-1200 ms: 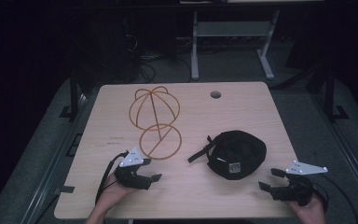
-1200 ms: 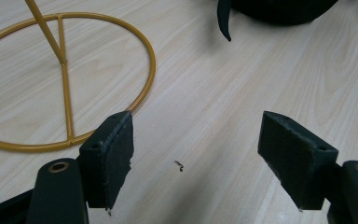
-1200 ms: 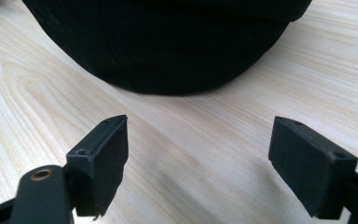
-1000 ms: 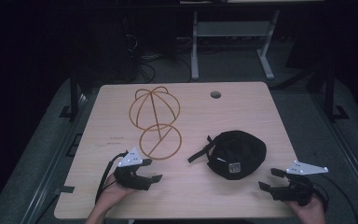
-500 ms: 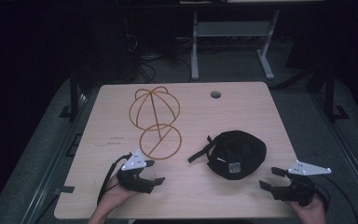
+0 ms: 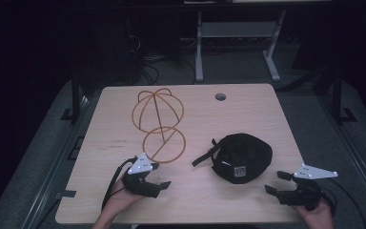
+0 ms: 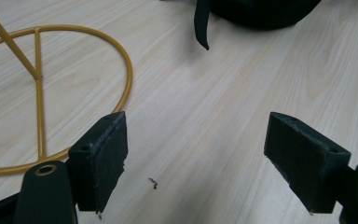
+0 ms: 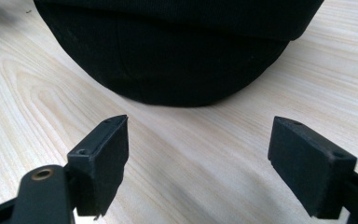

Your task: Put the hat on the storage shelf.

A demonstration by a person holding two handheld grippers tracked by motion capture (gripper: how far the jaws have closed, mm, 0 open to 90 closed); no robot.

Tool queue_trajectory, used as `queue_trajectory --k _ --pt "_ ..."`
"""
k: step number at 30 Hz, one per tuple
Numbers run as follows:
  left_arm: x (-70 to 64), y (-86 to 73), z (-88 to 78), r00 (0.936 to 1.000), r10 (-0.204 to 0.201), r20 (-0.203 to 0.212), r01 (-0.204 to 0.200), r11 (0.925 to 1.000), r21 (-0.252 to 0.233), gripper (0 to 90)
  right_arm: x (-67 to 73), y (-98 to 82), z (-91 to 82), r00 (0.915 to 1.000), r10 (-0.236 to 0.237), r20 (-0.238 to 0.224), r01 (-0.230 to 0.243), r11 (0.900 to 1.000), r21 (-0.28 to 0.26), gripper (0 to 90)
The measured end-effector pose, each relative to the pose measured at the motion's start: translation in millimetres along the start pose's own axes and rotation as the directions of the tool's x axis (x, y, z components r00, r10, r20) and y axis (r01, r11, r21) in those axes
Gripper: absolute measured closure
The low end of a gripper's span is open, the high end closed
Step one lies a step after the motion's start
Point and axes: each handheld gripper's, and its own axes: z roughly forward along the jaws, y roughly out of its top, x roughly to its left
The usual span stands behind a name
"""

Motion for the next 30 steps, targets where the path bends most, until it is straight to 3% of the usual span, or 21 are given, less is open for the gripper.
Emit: queue_trajectory --k 13,16,23,30 --pt "-11.3 14.0 4.0 0.9989 0.047 0.005 -0.047 0.9989 -0.007 21.4 -0.6 -0.4 1.0 1.0000 -0.005 -0.006 0.005 1.000 0.002 19.9" --pt "-14.5 20.3 4.3 0.9988 0.030 0.038 -0.029 0.9992 -0.029 21.5 -1.7 -1.2 -0.9 1.0000 0.002 -0.007 -0.002 1.000 -0.001 19.9" --pt "-23.6 44.3 3.5 0.9946 0.071 0.076 -0.068 0.9968 -0.044 21.5 -2.4 -1.8 -1.9 1.0000 0.003 -0.006 -0.003 1.000 -0.008 19.8" --pt "-36.3 67.4 15.2 0.9868 0.110 0.119 -0.107 0.9938 -0.031 21.5 -0.4 -1.4 -1.7 0.9999 -0.001 -0.012 0.001 1.000 -0.011 19.9"
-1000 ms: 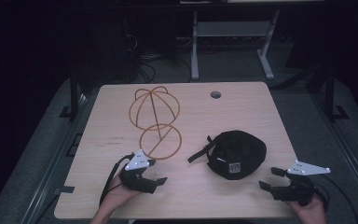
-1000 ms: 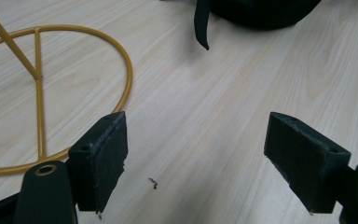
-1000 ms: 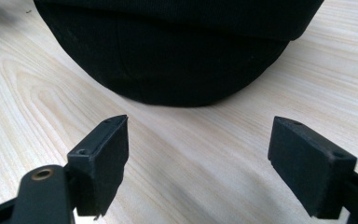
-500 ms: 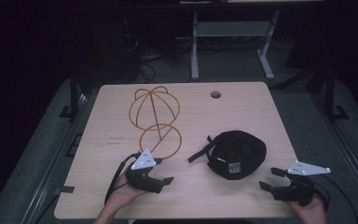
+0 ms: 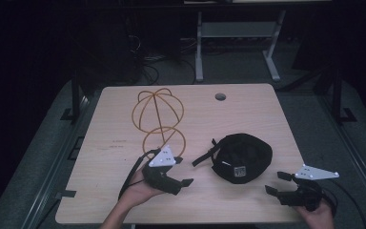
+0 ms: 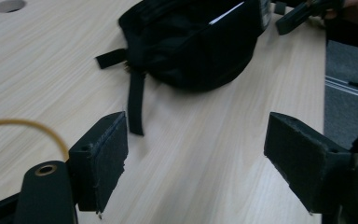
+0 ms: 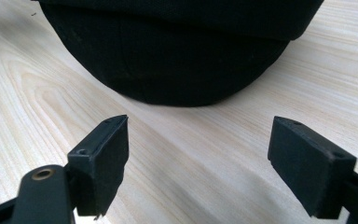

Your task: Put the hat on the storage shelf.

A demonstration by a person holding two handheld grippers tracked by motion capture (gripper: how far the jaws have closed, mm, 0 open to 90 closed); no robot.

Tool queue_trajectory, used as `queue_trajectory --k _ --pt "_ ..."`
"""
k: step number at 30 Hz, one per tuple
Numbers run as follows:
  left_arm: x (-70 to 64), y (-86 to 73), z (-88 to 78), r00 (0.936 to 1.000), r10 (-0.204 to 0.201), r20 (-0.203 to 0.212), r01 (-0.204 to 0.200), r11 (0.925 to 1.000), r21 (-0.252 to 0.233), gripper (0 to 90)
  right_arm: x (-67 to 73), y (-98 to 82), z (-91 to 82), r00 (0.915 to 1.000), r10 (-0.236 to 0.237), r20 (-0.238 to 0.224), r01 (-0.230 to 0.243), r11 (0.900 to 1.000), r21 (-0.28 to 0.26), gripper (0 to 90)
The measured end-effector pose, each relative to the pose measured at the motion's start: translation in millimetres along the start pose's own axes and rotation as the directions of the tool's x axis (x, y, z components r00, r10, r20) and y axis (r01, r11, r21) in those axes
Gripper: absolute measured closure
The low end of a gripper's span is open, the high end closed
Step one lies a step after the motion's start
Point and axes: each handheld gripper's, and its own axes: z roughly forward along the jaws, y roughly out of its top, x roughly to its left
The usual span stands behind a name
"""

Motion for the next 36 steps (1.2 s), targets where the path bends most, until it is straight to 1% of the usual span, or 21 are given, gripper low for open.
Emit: queue_trajectory --k 4,5,6,7,10,11,14,15,17,19,20,25,28,29,33,34,35,36 --pt "-4.1 15.7 8.1 0.9993 0.031 0.023 -0.031 0.9995 0.009 21.5 0.2 0.3 -0.1 1.0000 -0.003 -0.001 0.003 1.000 -0.002 19.9" --pt "-4.1 15.7 8.1 0.9993 0.031 0.023 -0.031 0.9995 0.009 21.5 0.2 0.3 -0.1 1.0000 -0.003 -0.001 0.003 1.000 -0.002 19.9" --pt "-5.3 22.1 11.4 0.9986 0.043 0.031 -0.044 0.9990 0.012 21.5 -0.3 0.0 0.2 1.0000 0.000 -0.003 0.000 1.000 -0.001 19.9" --pt "-5.3 22.1 11.4 0.9986 0.043 0.031 -0.044 0.9990 0.012 21.5 -0.3 0.0 0.2 1.0000 0.000 -0.003 0.000 1.000 -0.001 19.9" --pt "-6.8 32.1 18.3 0.9981 0.045 0.041 -0.046 0.9987 0.022 20.7 -0.2 0.2 -0.9 1.0000 -0.002 -0.009 0.002 1.000 -0.009 20.4" --pt "-7.0 35.8 21.0 0.9977 0.044 0.052 -0.046 0.9986 0.026 20.3 -0.3 0.4 -1.2 0.9999 0.001 -0.010 -0.001 1.000 -0.010 20.3" --pt "-7.1 45.4 29.0 0.9965 0.056 0.061 -0.059 0.9975 0.040 20.3 -0.8 -0.2 -1.0 0.9999 -0.003 -0.014 0.003 1.000 -0.008 20.3" --pt "-7.1 45.4 29.0 0.9965 0.056 0.061 -0.059 0.9975 0.040 20.3 -0.7 -0.1 -0.8 0.9999 -0.003 -0.014 0.003 1.000 -0.008 20.3" --pt "-8.2 50.5 34.0 0.9963 0.051 0.069 -0.053 0.9983 0.025 20.3 -0.2 0.3 -0.9 0.9999 -0.004 -0.014 0.004 1.000 -0.008 20.3" --pt "-10.8 54.8 37.6 0.9954 0.060 0.076 -0.061 0.9980 0.017 20.3 0.7 1.0 -0.9 0.9999 -0.004 -0.017 0.004 1.000 -0.010 20.3" --pt "-13.0 58.3 39.9 0.9946 0.071 0.075 -0.073 0.9973 0.014 20.3 0.9 1.5 -0.4 0.9998 -0.009 -0.018 0.009 1.000 -0.012 20.3" --pt "-18.4 70.9 48.6 0.9908 0.096 0.095 -0.098 0.9950 0.017 20.3 0.8 1.2 -0.6 0.9998 -0.007 -0.016 0.006 1.000 -0.013 20.7" --pt "-20.7 76.8 57.4 0.9875 0.114 0.108 -0.118 0.9924 0.033 20.4 0.5 1.3 -0.9 0.9999 -0.005 -0.016 0.004 1.000 -0.014 20.8" --pt "-20.7 76.8 57.4 0.9875 0.114 0.108 -0.118 0.9924 0.033 20.4 0.4 1.5 -0.7 0.9999 -0.004 -0.017 0.004 1.000 -0.014 20.8" --pt "-19.6 81.1 68.3 0.9851 0.124 0.119 -0.133 0.9890 0.065 20.4 0.6 1.6 -0.4 0.9998 -0.008 -0.019 0.007 1.000 -0.015 20.8" --pt "-18.9 84.2 72.1 0.9842 0.125 0.125 -0.135 0.9885 0.069 20.7 0.7 1.5 -0.5 0.9998 -0.008 -0.017 0.008 1.000 -0.014 20.8" --pt "-18.9 84.2 72.1 0.9842 0.125 0.125 -0.135 0.9885 0.069 21.8 0.7 1.5 -0.5 0.9998 -0.008 -0.017 0.008 1.000 -0.014 20.8" --pt "-19.1 86.3 74.4 0.9828 0.129 0.131 -0.140 0.9875 0.073 21.8 0.5 1.4 -0.7 0.9998 -0.008 -0.017 0.008 1.000 -0.015 20.8"
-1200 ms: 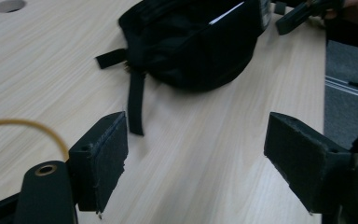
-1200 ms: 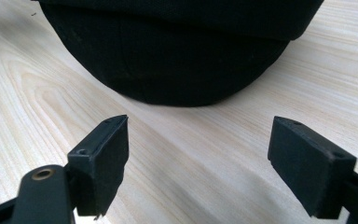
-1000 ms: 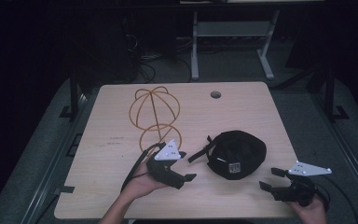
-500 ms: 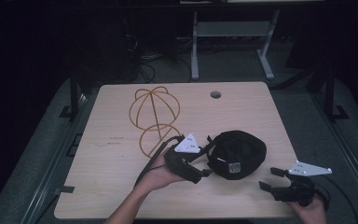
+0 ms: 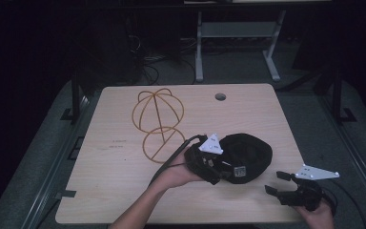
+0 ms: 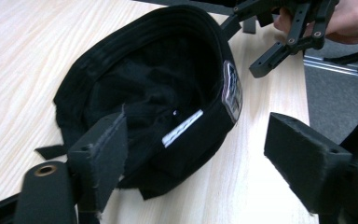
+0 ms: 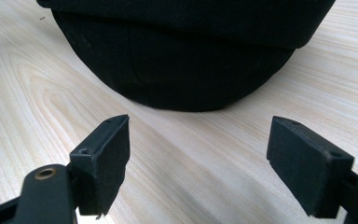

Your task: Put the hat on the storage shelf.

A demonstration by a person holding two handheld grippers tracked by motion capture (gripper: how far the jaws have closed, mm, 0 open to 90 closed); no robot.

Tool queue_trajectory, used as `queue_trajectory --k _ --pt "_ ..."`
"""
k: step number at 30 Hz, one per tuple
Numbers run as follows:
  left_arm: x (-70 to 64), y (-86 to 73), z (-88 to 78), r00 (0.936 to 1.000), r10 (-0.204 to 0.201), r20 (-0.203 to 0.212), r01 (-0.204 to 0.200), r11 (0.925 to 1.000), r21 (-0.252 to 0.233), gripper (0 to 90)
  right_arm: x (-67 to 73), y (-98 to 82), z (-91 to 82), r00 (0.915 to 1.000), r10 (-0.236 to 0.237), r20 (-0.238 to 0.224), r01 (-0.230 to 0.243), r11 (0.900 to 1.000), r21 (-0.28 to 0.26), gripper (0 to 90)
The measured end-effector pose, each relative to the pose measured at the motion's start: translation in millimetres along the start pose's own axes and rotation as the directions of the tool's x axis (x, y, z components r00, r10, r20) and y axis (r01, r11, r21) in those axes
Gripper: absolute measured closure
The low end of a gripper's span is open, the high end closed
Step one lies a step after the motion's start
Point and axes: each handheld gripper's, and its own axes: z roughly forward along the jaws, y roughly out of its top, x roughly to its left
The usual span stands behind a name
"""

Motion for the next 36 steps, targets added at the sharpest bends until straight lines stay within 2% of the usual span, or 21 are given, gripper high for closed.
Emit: queue_trajectory --k 5,8,11,18,22,26,30,33,34,36 --pt "0.5 7.1 10.5 0.9995 0.031 0.009 -0.031 0.9990 0.032 23.9 -1.0 -0.2 -0.9 1.0000 0.007 0.001 -0.007 1.000 -0.004 20.8" --pt "2.6 9.2 16.6 0.9995 0.021 0.026 -0.022 0.9991 0.038 25.1 -0.7 -0.3 -0.5 1.0000 0.003 0.002 -0.003 1.000 -0.001 20.9" --pt "3.5 9.7 20.0 0.9989 0.032 0.035 -0.033 0.9985 0.043 26.5 -0.2 0.1 0.4 1.0000 -0.001 0.001 0.001 1.000 0.000 20.9" --pt "5.0 10.4 28.6 0.9964 0.051 0.068 -0.057 0.9937 0.096 29.3 3.4 1.8 3.3 1.0000 -0.010 0.002 0.010 1.000 0.008 21.0" --pt "4.5 11.4 31.9 0.9951 0.059 0.080 -0.068 0.9906 0.118 37.4 3.5 1.2 2.4 0.9999 -0.016 -0.002 0.016 1.000 0.006 21.0" --pt "6.5 10.6 36.9 0.9939 0.058 0.094 -0.070 0.9880 0.138 39.5 3.4 1.0 2.9 0.9999 -0.014 0.000 0.014 1.000 0.010 21.0" --pt "9.6 9.0 43.9 0.9912 0.040 0.126 -0.061 0.9845 0.165 44.2 3.4 0.9 3.3 0.9998 -0.017 -0.004 0.017 1.000 0.010 21.0" --pt "8.7 8.6 45.0 0.9888 0.049 0.141 -0.072 0.9833 0.167 49.5 3.2 0.8 3.5 0.9998 -0.017 -0.004 0.017 1.000 0.010 21.0" --pt "8.0 8.7 45.1 0.9863 0.062 0.153 -0.088 0.9812 0.171 58.9 3.9 0.5 3.5 0.9999 -0.016 -0.005 0.016 1.000 0.013 21.0" --pt "6.4 9.0 45.9 0.9837 0.072 0.165 -0.101 0.9792 0.176 61.6 4.4 0.5 3.5 0.9999 -0.015 -0.006 0.015 1.000 0.014 21.0"
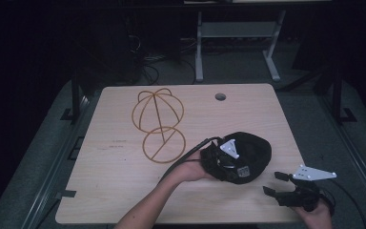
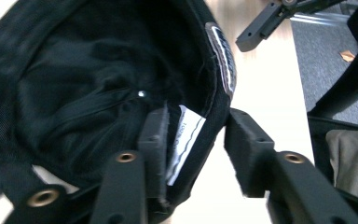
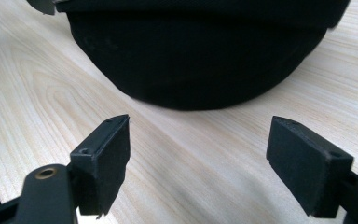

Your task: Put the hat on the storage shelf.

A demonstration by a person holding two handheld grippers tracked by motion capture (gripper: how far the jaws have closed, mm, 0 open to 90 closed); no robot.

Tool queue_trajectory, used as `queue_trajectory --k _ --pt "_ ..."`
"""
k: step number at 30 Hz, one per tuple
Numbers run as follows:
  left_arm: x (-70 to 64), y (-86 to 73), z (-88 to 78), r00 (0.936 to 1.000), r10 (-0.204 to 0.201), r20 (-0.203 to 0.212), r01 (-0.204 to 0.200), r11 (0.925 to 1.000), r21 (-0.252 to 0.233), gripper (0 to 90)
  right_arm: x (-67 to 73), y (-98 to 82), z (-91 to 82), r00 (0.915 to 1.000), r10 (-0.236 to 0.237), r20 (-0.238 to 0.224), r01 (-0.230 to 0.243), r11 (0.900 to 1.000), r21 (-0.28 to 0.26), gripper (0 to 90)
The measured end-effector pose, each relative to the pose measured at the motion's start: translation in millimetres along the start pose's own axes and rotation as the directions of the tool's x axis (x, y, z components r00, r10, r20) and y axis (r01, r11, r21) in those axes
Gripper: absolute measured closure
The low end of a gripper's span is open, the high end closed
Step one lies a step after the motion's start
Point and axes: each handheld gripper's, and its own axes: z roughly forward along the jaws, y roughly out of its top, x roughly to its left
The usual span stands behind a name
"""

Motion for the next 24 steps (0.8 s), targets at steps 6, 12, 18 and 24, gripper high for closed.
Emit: queue_trajectory --k 6,12,18,24 --pt "-2.7 2.1 -0.3 0.9996 0.023 0.017 -0.023 0.9997 0.003 76.2 2.1 1.0 2.1 1.0000 -0.006 -0.003 0.006 1.000 0.007 21.0" --pt "-4.1 7.6 -2.6 0.9994 0.031 0.014 -0.031 0.9994 -0.016 78.7 1.3 0.8 1.2 1.0000 -0.001 0.000 0.001 1.000 0.000 20.4" --pt "-4.9 16.7 -7.8 0.9992 0.033 0.021 -0.032 0.9984 -0.047 79.6 0.6 1.3 -2.2 0.9999 0.009 0.010 -0.009 0.999 -0.031 18.9" --pt "1.5 27.1 -24.6 0.9998 -0.007 0.019 0.009 0.9925 -0.122 80.0 3.4 4.0 -6.0 0.9998 0.004 -0.022 -0.005 0.997 -0.074 18.0"
